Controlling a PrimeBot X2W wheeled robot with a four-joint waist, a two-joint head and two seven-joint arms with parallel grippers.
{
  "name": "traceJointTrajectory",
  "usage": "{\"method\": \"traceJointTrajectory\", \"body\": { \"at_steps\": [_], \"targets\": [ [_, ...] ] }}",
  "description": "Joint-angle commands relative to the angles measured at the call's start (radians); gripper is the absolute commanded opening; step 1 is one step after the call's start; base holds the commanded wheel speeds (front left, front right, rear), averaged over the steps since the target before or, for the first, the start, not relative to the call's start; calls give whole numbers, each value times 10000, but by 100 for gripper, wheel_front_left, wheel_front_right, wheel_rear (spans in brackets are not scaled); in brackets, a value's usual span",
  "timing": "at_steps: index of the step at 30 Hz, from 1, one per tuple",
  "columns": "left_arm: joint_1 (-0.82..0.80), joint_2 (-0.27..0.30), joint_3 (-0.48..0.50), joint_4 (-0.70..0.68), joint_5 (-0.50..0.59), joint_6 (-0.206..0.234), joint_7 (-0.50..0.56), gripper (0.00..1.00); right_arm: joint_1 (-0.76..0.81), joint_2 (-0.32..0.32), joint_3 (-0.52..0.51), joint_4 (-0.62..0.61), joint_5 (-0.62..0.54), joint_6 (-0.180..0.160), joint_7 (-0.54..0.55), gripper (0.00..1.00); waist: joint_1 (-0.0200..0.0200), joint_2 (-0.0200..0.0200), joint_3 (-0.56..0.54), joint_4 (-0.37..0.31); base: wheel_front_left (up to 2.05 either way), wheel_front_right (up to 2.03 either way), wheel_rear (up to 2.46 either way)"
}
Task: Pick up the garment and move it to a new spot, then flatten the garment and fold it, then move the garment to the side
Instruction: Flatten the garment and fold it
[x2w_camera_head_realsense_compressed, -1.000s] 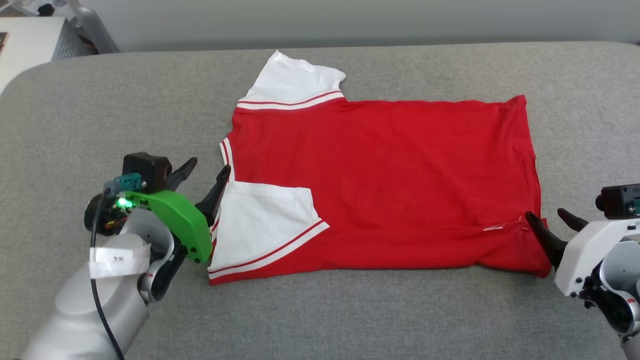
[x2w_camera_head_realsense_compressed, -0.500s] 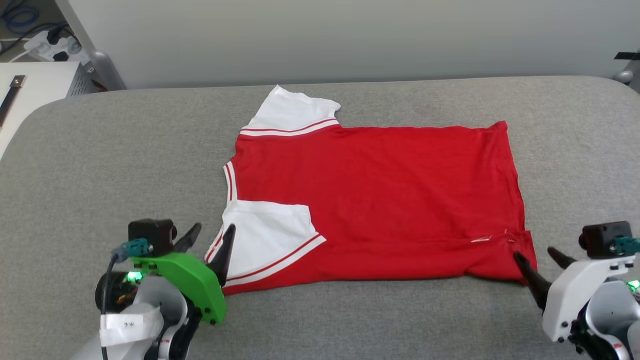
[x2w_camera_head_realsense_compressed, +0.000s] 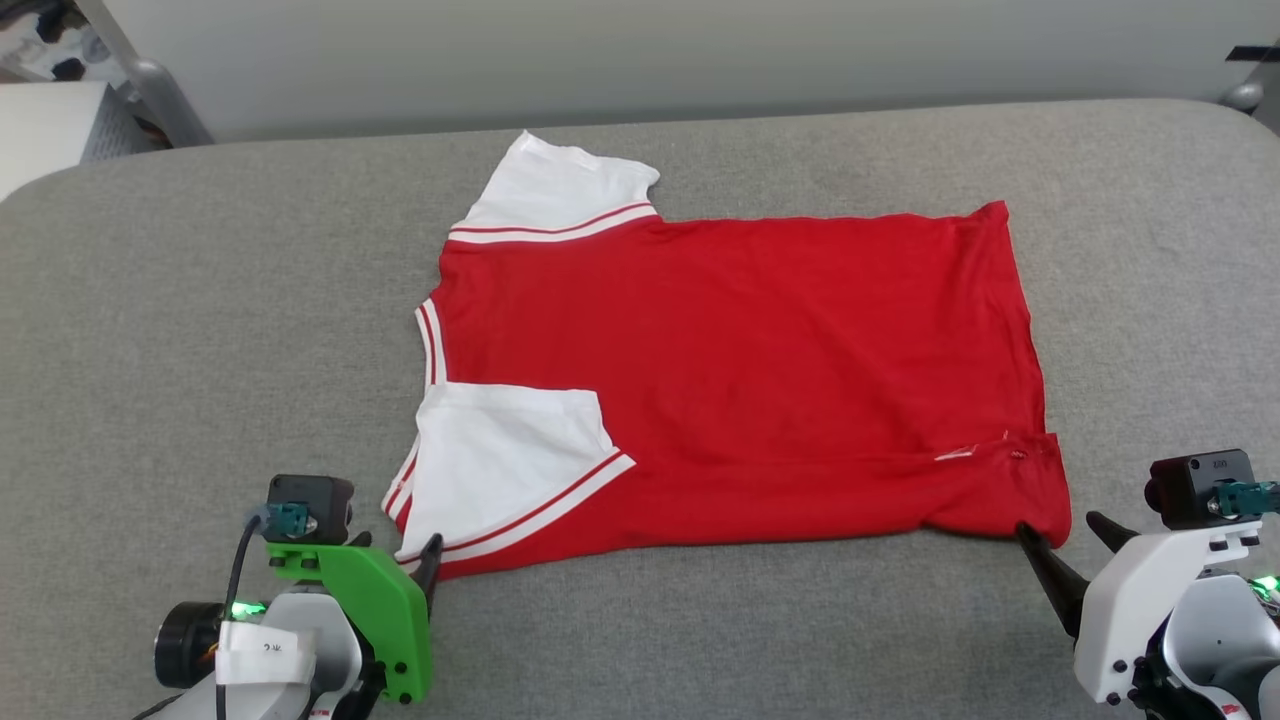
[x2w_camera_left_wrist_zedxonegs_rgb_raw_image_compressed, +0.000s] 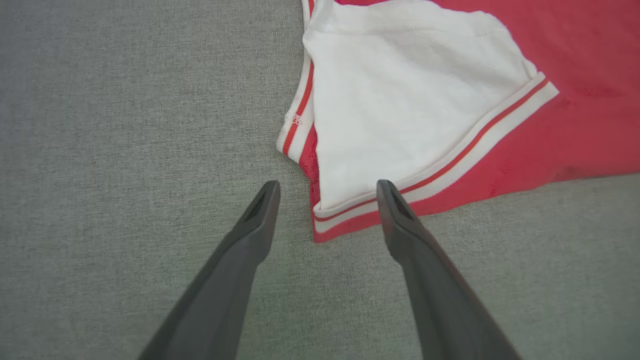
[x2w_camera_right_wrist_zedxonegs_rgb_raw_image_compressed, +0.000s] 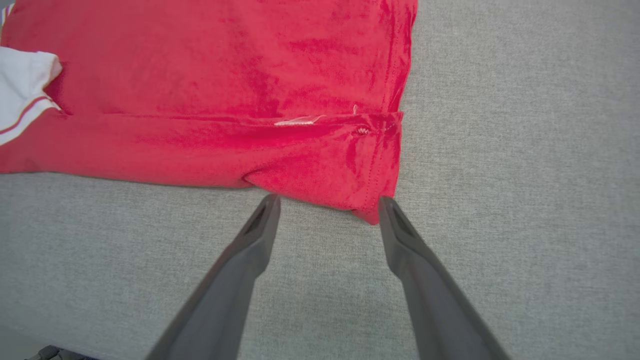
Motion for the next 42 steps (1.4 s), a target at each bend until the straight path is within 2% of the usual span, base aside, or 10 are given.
{"method": "traceJointTrajectory", "body": {
  "at_steps": [1, 4, 10, 15, 16, 18, 21, 30, 37, 42],
  "targets": [
    [-29, 94, 13, 67, 99, 157, 37, 100, -58, 60, -17, -92, -61, -7, 4, 100, 0, 0, 296, -149, 0, 0, 0],
    [-129, 91, -17, 277, 190, 365, 157, 100, -128, 51, -4, -108, -55, -7, -72, 100, 0, 0, 538, -226, 0, 0, 0],
    [-320, -121, 45, 737, 194, 481, 92, 100, -298, 34, 53, -29, 7, -7, -225, 100, 0, 0, 915, -338, 0, 0, 0],
    [-427, -274, -54, 1185, 88, 304, 260, 100, -395, -10, 31, 83, 17, -7, -327, 100, 0, 0, 1120, -347, 0, 0, 0],
    [-420, -334, -113, 1283, 1, 221, 393, 93, -415, -27, 4, 128, 3, -7, -352, 100, 0, 0, 1128, -337, 0, 0, 0],
    [-396, -423, -234, 1424, -145, 38, 625, 0, -457, -58, -44, 206, -41, -7, -404, 100, 0, 0, 1099, -308, 0, 0, 0],
    [-362, -555, -289, 1555, -304, -156, 713, 0, -517, -88, -141, 315, -132, -7, -479, 100, 0, 0, 963, -227, 0, 0, 0],
    [-423, -652, 135, 1167, -226, -434, -425, 0, -716, -193, -512, 890, -530, -7, -299, 100, 0, 0, 501, 243, 0, 0, 0],
    [-627, -430, 314, 113, 70, -344, -829, 0, -1179, 161, -970, 1875, -916, -7, -14, 100, 0, 0, 608, 621, 0, 0, 0],
    [-733, -323, 275, -457, 212, -275, -796, 0, -1509, 327, -866, 2854, -990, -7, 163, 100, 0, 0, 869, 819, 0, 0, 0]
  ]
}}
